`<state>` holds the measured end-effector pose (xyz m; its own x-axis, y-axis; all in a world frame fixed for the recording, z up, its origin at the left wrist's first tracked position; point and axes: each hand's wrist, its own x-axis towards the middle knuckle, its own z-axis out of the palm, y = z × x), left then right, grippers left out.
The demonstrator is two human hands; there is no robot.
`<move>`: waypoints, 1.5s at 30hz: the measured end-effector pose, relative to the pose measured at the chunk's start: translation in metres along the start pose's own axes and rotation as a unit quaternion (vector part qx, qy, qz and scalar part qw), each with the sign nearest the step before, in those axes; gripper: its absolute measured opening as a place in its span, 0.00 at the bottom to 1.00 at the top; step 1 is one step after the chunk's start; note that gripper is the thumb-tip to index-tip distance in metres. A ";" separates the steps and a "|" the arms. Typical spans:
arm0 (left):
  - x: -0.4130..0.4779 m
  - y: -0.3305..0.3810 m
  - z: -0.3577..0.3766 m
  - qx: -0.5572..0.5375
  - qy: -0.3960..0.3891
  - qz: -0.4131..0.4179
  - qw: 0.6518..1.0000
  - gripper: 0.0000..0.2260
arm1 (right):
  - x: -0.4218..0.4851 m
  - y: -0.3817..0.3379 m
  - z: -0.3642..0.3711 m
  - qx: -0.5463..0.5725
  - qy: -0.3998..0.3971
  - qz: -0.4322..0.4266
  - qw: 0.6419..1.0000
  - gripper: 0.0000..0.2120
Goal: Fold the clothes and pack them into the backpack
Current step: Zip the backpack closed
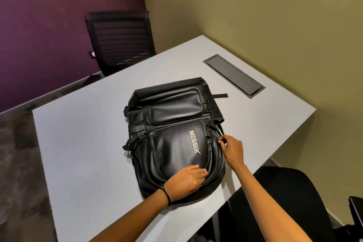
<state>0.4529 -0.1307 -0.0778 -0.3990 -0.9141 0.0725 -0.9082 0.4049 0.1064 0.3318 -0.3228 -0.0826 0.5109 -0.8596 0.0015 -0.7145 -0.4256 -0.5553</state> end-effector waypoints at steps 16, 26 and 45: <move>-0.105 -0.069 -0.015 -0.177 0.236 -0.590 0.752 0.25 | -0.053 0.002 0.006 0.327 -0.174 0.347 0.862 0.26; -0.120 -0.035 -0.015 -0.602 0.108 -0.680 0.404 0.24 | -0.054 -0.011 0.002 0.369 -0.204 0.366 0.830 0.22; -0.032 -0.118 -0.144 -0.581 0.364 -0.539 0.489 0.16 | 0.029 -0.078 -0.115 0.465 0.023 0.264 0.845 0.07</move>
<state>0.5912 -0.1463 0.0501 0.7673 -0.5324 -0.3575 0.3125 -0.1763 0.9334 0.3475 -0.3464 0.0565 0.2037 -0.8794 -0.4304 -0.1413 0.4086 -0.9017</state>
